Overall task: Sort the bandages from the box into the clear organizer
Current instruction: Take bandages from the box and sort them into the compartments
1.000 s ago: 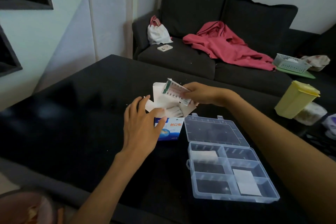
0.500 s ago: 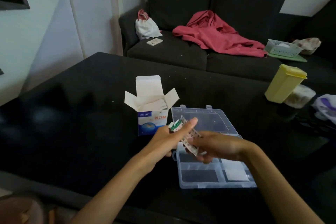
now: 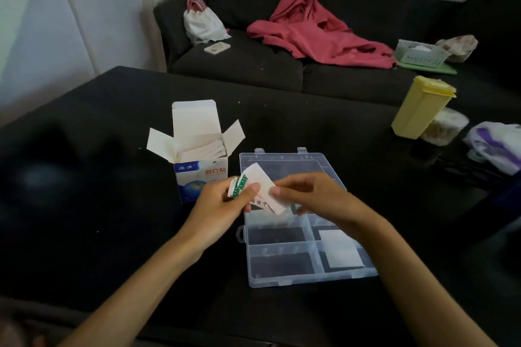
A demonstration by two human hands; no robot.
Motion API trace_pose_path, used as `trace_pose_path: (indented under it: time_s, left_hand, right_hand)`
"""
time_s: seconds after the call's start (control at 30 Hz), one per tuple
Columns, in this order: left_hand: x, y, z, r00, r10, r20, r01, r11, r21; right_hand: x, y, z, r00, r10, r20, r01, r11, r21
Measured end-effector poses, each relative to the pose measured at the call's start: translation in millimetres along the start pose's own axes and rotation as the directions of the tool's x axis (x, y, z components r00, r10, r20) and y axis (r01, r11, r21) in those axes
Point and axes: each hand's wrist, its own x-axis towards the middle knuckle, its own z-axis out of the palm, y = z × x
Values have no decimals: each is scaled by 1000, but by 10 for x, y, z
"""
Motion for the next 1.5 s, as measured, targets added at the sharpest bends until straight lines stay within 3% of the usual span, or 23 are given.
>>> trace_pose_path:
  time_s: [0.07, 0.23, 0.43, 0.53, 0.7, 0.8, 0.9, 0.97, 1.03, 1.1, 1.2, 1.5]
  left_hand:
    - [3, 4, -3, 1000, 27, -13, -27, 1000, 7]
    - [53, 3, -84, 993, 48, -103, -48, 999, 7]
    - [130, -117, -161, 980, 9, -197, 11, 995, 99]
    - [140, -125, -191, 967, 15, -253, 22, 990, 142]
    - [73, -40, -149, 995, -87, 57, 83, 994, 74]
    - [65, 6, -115, 978, -163, 132, 163, 987, 8]
    - [78, 21, -121, 991, -120, 61, 120, 993, 12]
    - [50, 5, -151, 994, 32, -105, 1, 954, 298]
    - [-37, 24, -193, 941, 235, -243, -49, 807, 588]
    - [-101, 43, -235, 890, 342, -301, -70, 756, 650]
    - [-114, 67, -283, 862, 359, -359, -75, 789, 609]
    - [-20, -23, -295, 944, 139, -300, -72, 972, 223]
  right_hand:
    - [60, 60, 65, 988, -39, -149, 43, 999, 18]
    - [150, 13, 19, 923, -101, -371, 146, 985, 96]
    - [126, 125, -154, 963, -43, -266, 39, 999, -22]
    - [144, 151, -179, 976, 41, -215, -23, 996, 82]
    - [166, 104, -179, 983, -12, -182, 48, 979, 199]
    - [151, 66, -141, 992, -58, -108, 79, 977, 198]
    - [141, 88, -139, 989, -96, -115, 107, 990, 90]
    - [151, 131, -169, 968, -124, -218, 129, 992, 9]
    - [174, 188, -229, 935, -204, -290, 137, 962, -234]
    - [202, 221, -245, 959, -216, -183, 124, 902, -414]
    - [245, 273, -120, 982, -188, -7, 155, 827, -540]
    - [281, 274, 45, 968, -250, 12, 161, 587, -793]
